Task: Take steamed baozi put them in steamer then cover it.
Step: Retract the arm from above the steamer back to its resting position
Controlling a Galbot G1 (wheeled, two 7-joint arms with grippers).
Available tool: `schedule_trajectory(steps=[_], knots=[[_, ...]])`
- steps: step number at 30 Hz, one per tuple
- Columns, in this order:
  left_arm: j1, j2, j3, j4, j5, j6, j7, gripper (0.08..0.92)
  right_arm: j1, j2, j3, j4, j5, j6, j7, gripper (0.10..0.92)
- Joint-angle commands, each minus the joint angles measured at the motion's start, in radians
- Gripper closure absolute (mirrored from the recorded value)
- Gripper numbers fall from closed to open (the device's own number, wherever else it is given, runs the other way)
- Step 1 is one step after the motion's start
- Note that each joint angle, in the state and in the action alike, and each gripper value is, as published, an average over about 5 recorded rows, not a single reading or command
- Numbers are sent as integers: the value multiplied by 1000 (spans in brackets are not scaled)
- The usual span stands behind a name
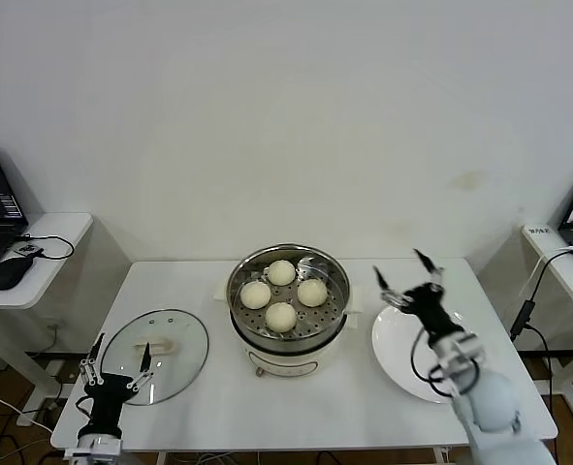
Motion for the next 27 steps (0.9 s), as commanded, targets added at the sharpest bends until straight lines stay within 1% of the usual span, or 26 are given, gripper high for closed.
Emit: schedule_trajectory(steps=[1, 3, 5, 9, 19, 27], knots=[[23, 70, -70, 101, 677, -60, 86, 177, -278, 231, 311, 22, -51, 136, 7, 203], [35, 76, -94, 94, 750, -60, 111, 177, -277, 241, 329, -1, -62, 152, 15, 203], [48, 76, -111, 88, 791, -58, 116, 177, -278, 249, 343, -20, -66, 160, 21, 202], [41, 82, -102, 109, 814, -44, 91, 177, -281, 255, 352, -51, -77, 170, 27, 203], [-142, 131, -34, 280, 800, 0, 85, 177, -292, 291, 370, -64, -118, 192, 40, 203], [-275, 123, 46, 362, 785, 2, 81, 177, -322, 306, 407, -68, -111, 204, 37, 203]])
